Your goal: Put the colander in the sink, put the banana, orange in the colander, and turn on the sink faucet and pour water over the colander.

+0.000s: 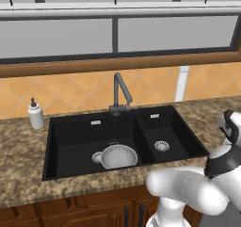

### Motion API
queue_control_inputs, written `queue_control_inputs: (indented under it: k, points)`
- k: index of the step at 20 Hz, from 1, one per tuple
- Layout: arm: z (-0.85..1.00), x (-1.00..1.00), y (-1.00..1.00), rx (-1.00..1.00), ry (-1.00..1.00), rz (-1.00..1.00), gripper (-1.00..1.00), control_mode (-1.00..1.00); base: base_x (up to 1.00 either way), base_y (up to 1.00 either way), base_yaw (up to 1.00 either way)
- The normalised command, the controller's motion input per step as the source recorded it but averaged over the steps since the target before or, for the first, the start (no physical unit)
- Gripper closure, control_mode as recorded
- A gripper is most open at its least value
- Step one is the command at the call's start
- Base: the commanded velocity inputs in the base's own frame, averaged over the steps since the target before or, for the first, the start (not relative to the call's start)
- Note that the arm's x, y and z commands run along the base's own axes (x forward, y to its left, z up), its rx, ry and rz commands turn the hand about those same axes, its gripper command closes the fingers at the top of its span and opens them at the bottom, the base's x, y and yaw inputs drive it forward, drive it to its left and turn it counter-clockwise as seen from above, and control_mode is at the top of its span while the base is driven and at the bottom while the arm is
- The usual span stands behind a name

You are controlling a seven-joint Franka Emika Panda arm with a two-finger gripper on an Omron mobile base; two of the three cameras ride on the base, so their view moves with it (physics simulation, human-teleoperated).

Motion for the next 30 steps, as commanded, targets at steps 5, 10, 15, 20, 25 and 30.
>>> queue_control_inputs:
  k: [5, 10, 15, 20, 25, 30]
  points:
    - [0.44, -0.38, 0.7, 0.0, 0.0, 0.08, 1.0, -1.0, 0.0, 0.0, 0.0]
    - [0.31, -0.33, 0.92, -0.04, -0.02, 0.06, 1.0, -1.0, 0.0, 0.0, 0.0]
    - [0.27, -0.06, 1.0, -0.16, -0.27, -0.01, 1.0, -1.0, 0.0, 0.0, 0.0]
    - [0.31, 0.0, 1.0, -0.14, -0.22, -0.06, 1.0, -1.0, 0.0, 0.0, 0.0]
    - [0.33, 0.04, 0.96, -0.01, -0.01, -0.08, 1.0, -1.0, 0.0, 0.0, 0.0]
    - [0.21, 0.04, 0.99, 0.0, 0.0, -0.08, 1.0, -1.0, 0.0, 0.0, 0.0]
